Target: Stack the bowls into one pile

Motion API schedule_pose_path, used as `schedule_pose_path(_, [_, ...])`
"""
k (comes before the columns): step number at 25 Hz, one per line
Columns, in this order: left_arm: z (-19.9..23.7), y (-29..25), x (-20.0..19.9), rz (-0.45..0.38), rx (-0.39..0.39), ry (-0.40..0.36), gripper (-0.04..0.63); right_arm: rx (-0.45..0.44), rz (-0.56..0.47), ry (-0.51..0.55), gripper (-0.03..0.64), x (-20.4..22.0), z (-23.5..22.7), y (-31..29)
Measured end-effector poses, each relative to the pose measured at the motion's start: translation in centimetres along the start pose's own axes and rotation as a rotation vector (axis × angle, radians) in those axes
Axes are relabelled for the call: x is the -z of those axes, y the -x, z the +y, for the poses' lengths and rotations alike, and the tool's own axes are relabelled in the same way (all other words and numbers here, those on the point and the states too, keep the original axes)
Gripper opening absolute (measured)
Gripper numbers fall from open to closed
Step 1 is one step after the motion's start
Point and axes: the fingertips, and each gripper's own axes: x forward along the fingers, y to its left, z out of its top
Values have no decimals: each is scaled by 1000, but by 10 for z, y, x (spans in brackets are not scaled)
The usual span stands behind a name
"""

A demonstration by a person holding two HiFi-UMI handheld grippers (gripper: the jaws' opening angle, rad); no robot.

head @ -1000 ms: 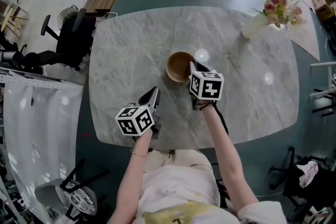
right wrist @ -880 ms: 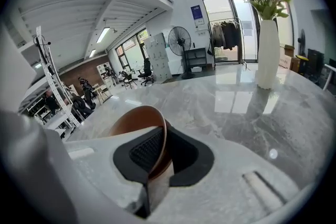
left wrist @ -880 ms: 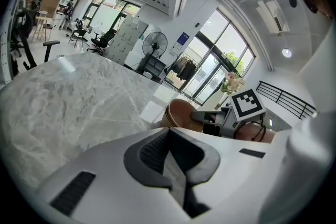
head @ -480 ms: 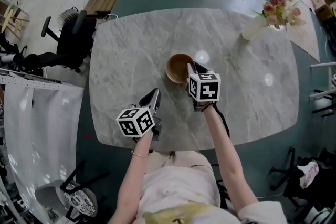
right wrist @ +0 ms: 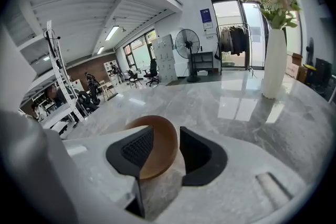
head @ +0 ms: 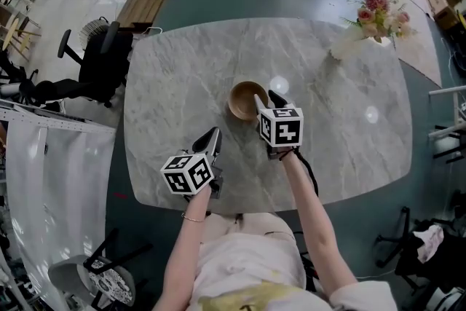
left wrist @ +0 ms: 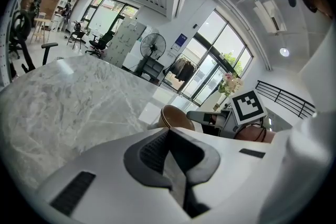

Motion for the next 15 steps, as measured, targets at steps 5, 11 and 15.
schedule_pose_path(5, [-5,5,-6,-29,7,-28,0,-23,-34,-25,138,-2,1,13])
schedule_pose_path(11, [-10,15,-13,-67,10,-69,0,-56,-72,-3,104,-3,5,33])
schedule_pose_path(15, [-17,25,-22,-102,14,-98,0,-75,-106,6,31,-6,11,52])
